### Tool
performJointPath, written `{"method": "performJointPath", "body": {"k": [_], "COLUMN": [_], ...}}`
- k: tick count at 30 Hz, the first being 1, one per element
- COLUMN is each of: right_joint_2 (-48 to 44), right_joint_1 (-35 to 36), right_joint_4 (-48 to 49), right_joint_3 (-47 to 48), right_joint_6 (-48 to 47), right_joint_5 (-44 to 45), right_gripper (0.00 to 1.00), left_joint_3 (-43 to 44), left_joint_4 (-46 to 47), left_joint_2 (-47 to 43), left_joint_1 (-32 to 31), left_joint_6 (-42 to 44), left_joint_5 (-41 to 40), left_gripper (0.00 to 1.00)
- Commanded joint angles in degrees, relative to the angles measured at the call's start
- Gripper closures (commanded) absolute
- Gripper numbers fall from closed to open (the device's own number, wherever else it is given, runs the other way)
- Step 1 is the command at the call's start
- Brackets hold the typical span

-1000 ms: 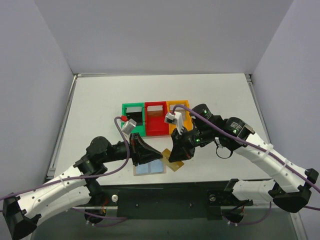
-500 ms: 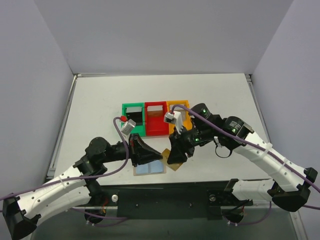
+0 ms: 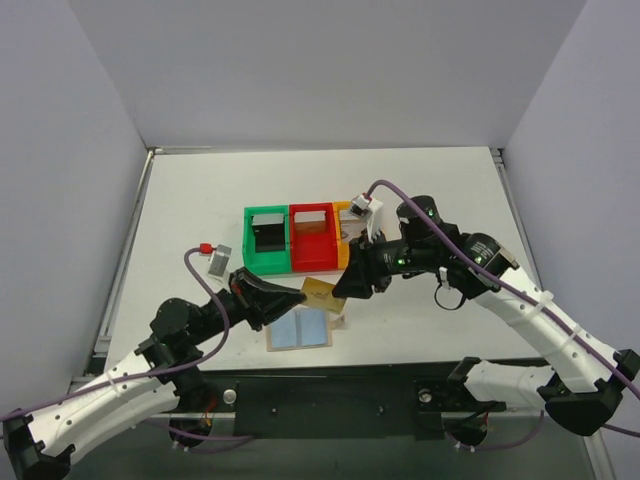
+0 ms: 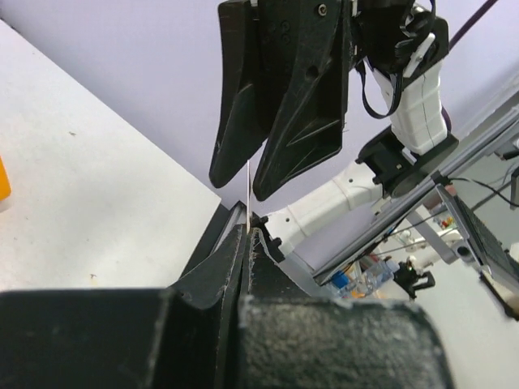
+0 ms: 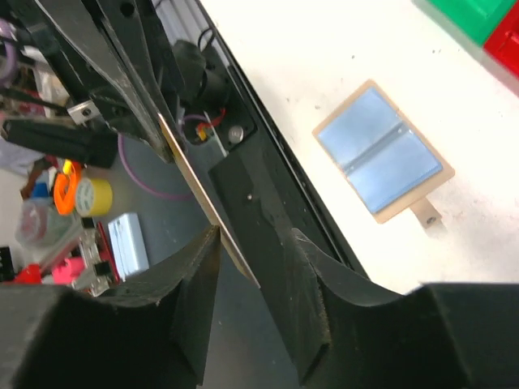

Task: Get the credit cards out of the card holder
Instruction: Place the credit card in the storage box.

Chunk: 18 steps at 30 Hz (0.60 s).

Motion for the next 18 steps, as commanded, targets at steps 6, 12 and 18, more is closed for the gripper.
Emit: {"method": "performJointPath", "body": {"k": [6, 12, 18], "right_joint_2": [-0.02, 0.77, 1.47], "right_joint_1": [-0.65, -0.65, -0.74], "right_joint_4": [10.56, 10.65, 11.88], "right_joint_3": [-1.51, -0.81, -0.37], "right_joint_6": [5.55, 5.38, 4.85], "right_joint_5": [-1.09, -3.02, -9.70], "right_gripper": [0.85, 0.85, 0.85], "left_joint_3": [-1.56, -2.26, -3.66], "left_joint_4": [6.11, 6.03, 7.69], "left_joint_2": [-2.42, -3.13, -3.48], "left_joint_1": [0.07, 0.07, 0.15], "left_joint_6": [-2.00, -2.09, -3.31], "left_joint_5": [-5.67, -6.99, -7.43], "left_gripper": [1.00, 1.00, 1.00]}}
